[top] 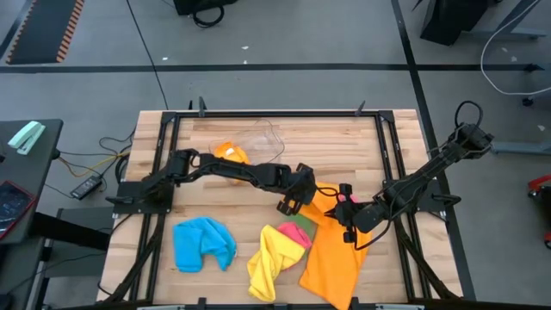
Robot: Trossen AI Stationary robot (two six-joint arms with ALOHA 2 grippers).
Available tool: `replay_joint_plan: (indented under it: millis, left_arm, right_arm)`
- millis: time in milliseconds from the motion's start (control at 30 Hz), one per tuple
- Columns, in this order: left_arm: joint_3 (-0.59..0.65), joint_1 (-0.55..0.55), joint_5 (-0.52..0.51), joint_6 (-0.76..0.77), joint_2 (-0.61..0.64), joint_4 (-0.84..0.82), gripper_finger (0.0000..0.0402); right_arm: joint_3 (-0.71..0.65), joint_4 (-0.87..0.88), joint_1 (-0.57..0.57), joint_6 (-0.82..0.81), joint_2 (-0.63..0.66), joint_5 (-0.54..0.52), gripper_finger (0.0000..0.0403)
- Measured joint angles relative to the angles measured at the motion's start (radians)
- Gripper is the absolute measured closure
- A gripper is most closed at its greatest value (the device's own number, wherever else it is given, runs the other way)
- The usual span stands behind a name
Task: Fold microfiber towels
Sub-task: Fold the orange microfiber towel
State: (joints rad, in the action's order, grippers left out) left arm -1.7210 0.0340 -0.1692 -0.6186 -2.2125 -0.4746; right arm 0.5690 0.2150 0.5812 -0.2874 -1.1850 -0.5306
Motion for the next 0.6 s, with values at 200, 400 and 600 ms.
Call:
replay_joint_plan:
  millis: [200, 400, 600]
  left_arm:
    - [0.000, 0.054, -0.040, 0.025, 0.084, -0.123, 0.0391]
    - [0.000, 0.126, -0.028, 0.194, 0.174, -0.220, 0.0387]
    - [-0.001, 0.195, 0.062, 0.315, 0.182, -0.246, 0.0376]
  right_arm:
    - [0.000, -0.011, 0.000, 0.029, 0.000, -0.062, 0.0390]
    - [0.000, -0.079, 0.000, 0.109, 0.000, -0.008, 0.0390]
    - [0.000, -0.162, 0.000, 0.150, -0.001, 0.070, 0.0390]
